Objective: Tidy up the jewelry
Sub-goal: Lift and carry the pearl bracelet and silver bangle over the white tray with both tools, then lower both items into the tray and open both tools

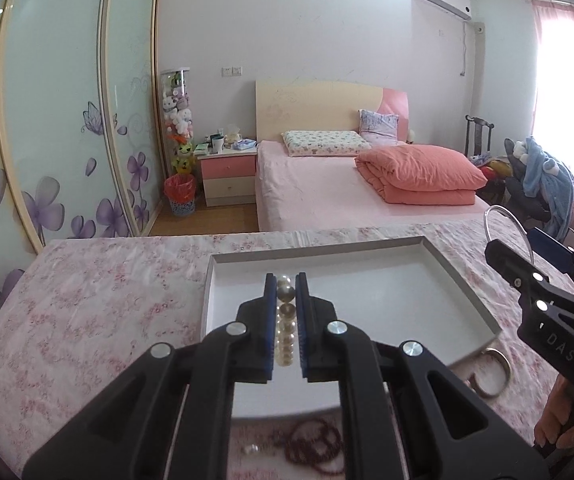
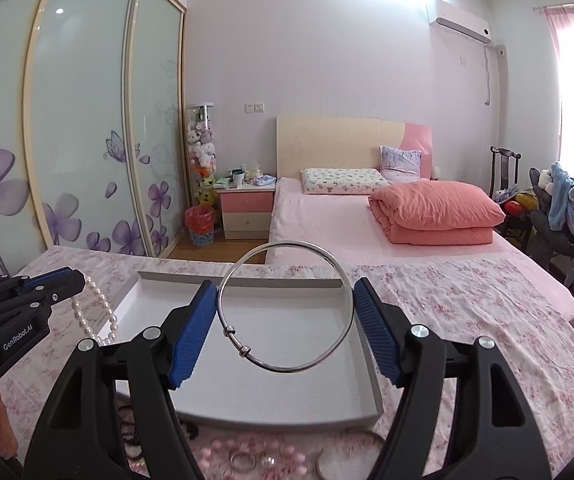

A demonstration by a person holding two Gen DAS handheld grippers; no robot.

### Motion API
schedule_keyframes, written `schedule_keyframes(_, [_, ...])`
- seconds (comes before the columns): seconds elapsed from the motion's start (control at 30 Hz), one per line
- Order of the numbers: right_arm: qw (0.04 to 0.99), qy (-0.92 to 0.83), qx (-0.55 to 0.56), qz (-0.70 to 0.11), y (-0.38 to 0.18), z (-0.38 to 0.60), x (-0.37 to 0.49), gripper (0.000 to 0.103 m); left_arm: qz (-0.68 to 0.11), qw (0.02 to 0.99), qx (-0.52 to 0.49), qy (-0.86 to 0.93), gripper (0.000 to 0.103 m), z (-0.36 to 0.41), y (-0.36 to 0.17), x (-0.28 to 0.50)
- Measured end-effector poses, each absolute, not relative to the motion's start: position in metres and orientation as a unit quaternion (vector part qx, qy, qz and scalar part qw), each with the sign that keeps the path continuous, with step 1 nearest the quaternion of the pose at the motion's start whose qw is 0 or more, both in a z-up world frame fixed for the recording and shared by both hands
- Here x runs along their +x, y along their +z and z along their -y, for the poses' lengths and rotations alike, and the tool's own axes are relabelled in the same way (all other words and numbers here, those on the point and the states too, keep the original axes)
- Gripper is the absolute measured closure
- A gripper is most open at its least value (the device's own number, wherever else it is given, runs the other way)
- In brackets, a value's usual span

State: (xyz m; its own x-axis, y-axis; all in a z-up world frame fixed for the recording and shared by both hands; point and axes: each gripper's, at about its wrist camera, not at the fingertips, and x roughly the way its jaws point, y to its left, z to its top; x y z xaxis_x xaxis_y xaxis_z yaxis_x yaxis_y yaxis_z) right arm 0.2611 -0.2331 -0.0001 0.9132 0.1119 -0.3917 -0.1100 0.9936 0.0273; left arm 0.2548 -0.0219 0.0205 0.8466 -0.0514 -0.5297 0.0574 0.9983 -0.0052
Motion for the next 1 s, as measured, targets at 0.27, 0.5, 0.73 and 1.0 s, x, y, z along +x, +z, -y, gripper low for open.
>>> schedule_keyframes(0.27, [0.959,0.059,0.019,-0.277,-0.032,0.231,0.318,0.033,-0.306,0.951,-0.005,-0.03,0.093,0.016,-0.002,0.305])
schedule_keyframes(0.5, [0.943,0.061,0.02,-0.326,-0.053,0.223,0.349,0.033,-0.329,0.944,-0.008,-0.033,0.093,0.013,-0.021,0.339])
schedule_keyframes(0.73, [0.938,0.06,0.02,-0.341,-0.06,0.224,0.356,0.025,-0.338,0.94,-0.015,-0.032,0.074,0.013,-0.029,0.354])
schedule_keyframes(1.0, [0.944,0.053,0.026,-0.324,-0.049,0.237,0.341,0.025,-0.333,0.942,-0.029,-0.005,0.072,-0.002,-0.02,0.346])
